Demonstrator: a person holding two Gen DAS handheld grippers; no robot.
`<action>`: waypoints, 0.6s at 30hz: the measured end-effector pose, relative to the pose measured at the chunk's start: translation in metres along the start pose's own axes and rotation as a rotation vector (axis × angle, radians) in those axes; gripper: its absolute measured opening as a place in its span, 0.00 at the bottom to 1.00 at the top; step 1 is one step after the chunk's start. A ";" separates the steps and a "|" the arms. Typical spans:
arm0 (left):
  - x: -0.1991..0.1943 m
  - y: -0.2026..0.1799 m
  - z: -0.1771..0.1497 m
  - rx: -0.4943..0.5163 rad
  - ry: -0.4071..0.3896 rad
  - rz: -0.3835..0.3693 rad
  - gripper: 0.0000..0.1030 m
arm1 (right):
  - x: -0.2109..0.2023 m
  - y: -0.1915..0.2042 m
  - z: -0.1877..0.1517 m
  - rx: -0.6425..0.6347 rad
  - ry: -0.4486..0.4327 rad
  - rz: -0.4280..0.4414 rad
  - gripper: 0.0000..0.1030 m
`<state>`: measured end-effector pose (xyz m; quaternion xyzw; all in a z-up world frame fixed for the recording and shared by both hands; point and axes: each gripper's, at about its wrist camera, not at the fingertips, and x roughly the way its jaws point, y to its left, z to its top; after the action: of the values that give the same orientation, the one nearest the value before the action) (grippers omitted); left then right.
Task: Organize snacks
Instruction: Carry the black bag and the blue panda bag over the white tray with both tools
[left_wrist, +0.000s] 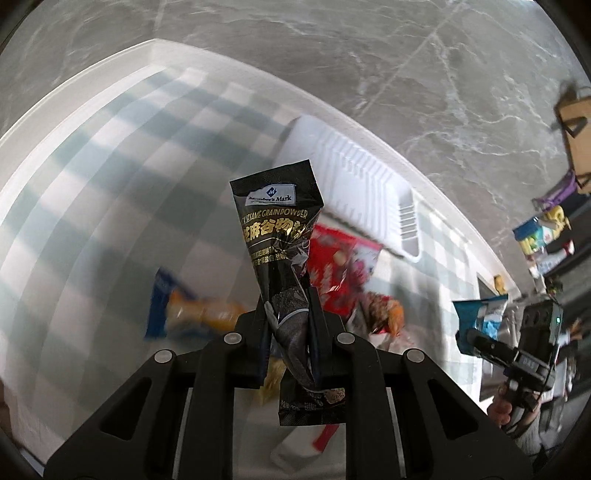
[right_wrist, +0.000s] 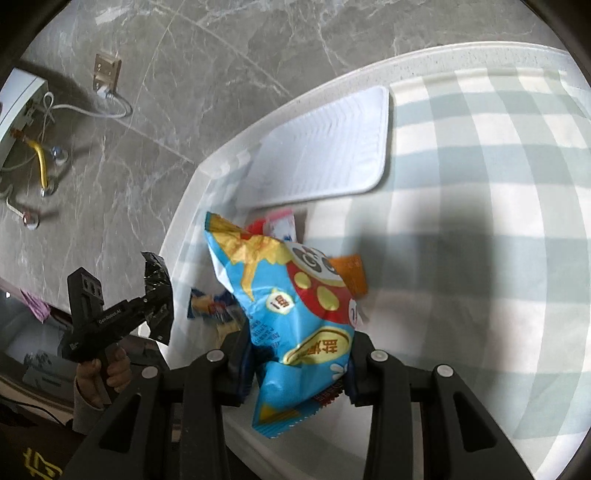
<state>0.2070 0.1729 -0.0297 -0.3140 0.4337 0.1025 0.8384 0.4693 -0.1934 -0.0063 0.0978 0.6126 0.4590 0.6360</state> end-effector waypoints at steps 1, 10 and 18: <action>0.003 -0.002 0.007 0.013 0.002 -0.007 0.15 | 0.001 0.003 0.004 0.002 -0.006 -0.003 0.38; 0.041 -0.024 0.062 0.112 0.036 -0.067 0.15 | 0.008 0.013 0.038 0.019 -0.043 -0.012 0.38; 0.084 -0.041 0.100 0.166 0.078 -0.084 0.15 | 0.027 0.003 0.074 0.034 -0.038 -0.027 0.38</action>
<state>0.3427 0.1942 -0.0357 -0.2650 0.4593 0.0188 0.8476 0.5272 -0.1407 -0.0054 0.1088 0.6094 0.4381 0.6518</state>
